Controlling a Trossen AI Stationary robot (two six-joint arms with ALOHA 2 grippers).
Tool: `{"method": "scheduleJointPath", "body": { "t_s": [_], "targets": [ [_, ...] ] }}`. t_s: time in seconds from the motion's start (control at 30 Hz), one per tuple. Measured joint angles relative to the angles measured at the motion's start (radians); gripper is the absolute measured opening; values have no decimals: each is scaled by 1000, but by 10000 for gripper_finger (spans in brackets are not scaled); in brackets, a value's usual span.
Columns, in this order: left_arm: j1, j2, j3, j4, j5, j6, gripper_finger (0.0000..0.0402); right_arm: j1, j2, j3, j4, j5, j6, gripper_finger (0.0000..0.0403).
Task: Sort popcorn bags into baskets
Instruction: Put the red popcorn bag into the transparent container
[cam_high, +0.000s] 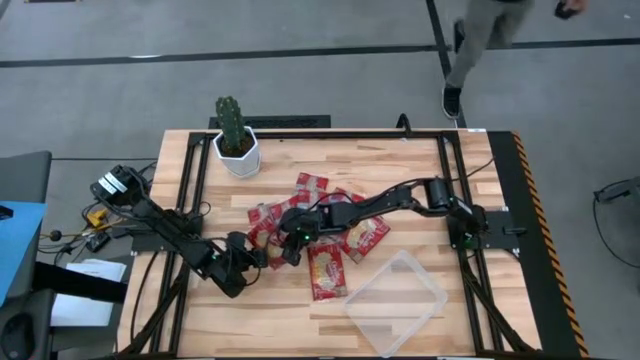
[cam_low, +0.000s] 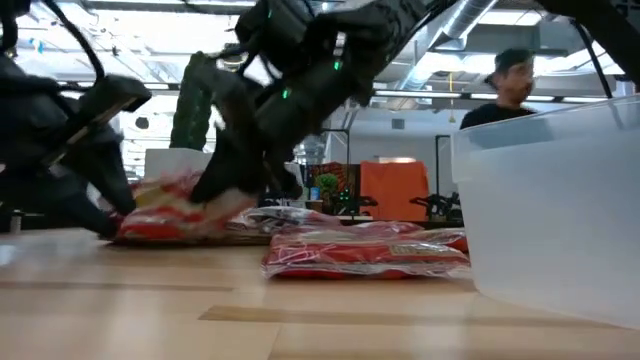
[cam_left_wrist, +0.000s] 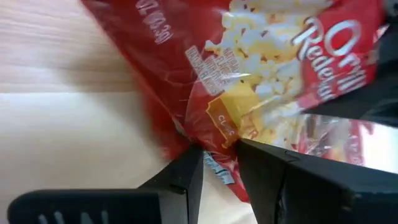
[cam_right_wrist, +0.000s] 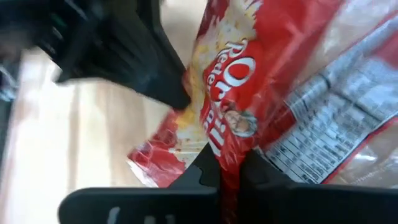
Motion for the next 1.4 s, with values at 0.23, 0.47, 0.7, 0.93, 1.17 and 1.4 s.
{"method": "scheduleJointPath", "body": {
  "t_s": [0.23, 0.47, 0.7, 0.93, 1.17, 1.4],
  "targets": [
    [2, -4, 75, 15, -78, 101, 86, -51, -130, -2, -120, -12, -17, 18],
    [-2, -36, 137, 13, -117, 190, 86, -96, -284, 6, -287, 26, -98, 22],
    [0, -108, 180, 16, -163, 344, 86, -111, -431, 2, -591, 16, -108, 21],
    [19, -177, 215, 18, -219, 487, 86, 25, -653, -37, -938, 82, 2, 21],
    [75, -237, 237, 22, -213, 567, 86, 336, -867, -171, -1025, 257, 465, 34],
    [135, -261, 237, 76, -166, 647, 86, 689, -909, -377, -981, 455, 1054, 28]
  ]
}}
